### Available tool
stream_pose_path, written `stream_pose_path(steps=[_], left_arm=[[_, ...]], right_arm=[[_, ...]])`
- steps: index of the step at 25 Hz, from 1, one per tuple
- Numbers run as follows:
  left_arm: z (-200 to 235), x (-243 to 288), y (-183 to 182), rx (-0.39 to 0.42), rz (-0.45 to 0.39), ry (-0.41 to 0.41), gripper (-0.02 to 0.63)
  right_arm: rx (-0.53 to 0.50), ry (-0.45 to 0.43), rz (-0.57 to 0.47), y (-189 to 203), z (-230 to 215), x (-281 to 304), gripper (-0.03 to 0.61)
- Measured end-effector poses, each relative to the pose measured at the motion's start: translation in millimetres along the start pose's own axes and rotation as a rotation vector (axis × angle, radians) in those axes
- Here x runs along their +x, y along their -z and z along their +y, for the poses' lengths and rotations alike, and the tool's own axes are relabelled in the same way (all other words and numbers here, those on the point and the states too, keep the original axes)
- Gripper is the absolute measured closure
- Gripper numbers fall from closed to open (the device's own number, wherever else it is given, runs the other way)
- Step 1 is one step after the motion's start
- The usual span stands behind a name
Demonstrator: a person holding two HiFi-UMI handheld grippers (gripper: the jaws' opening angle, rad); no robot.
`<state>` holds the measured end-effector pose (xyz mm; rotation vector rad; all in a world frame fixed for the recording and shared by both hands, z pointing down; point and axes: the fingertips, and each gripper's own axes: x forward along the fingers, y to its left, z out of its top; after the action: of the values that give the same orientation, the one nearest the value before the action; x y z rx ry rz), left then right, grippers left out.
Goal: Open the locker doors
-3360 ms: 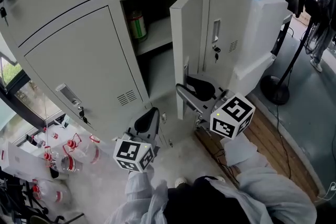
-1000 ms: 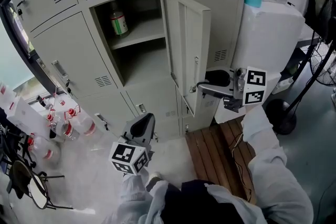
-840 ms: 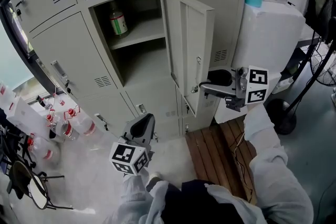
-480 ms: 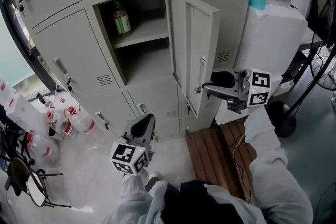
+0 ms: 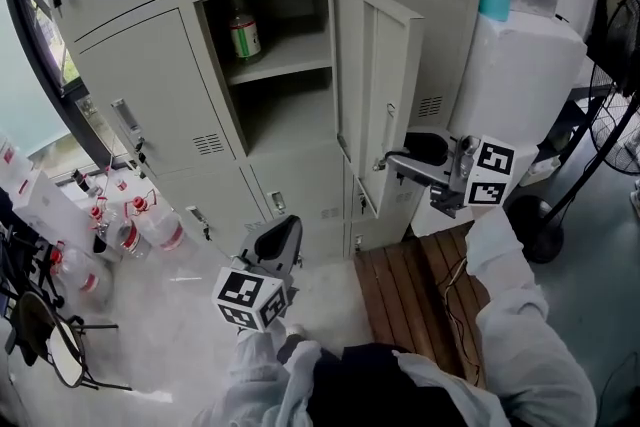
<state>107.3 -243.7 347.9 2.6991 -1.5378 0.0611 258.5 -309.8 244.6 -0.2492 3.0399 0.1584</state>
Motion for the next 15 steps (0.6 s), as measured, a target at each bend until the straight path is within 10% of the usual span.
stream_pose_path(steps=[15], left_arm=[[-21.4, -10.2, 1.8, -0.004, -0.010, 0.041, 0.595]], right_arm=[[-0.014, 0.435, -0.047, 1.4, -19.8, -26.5, 0.367]])
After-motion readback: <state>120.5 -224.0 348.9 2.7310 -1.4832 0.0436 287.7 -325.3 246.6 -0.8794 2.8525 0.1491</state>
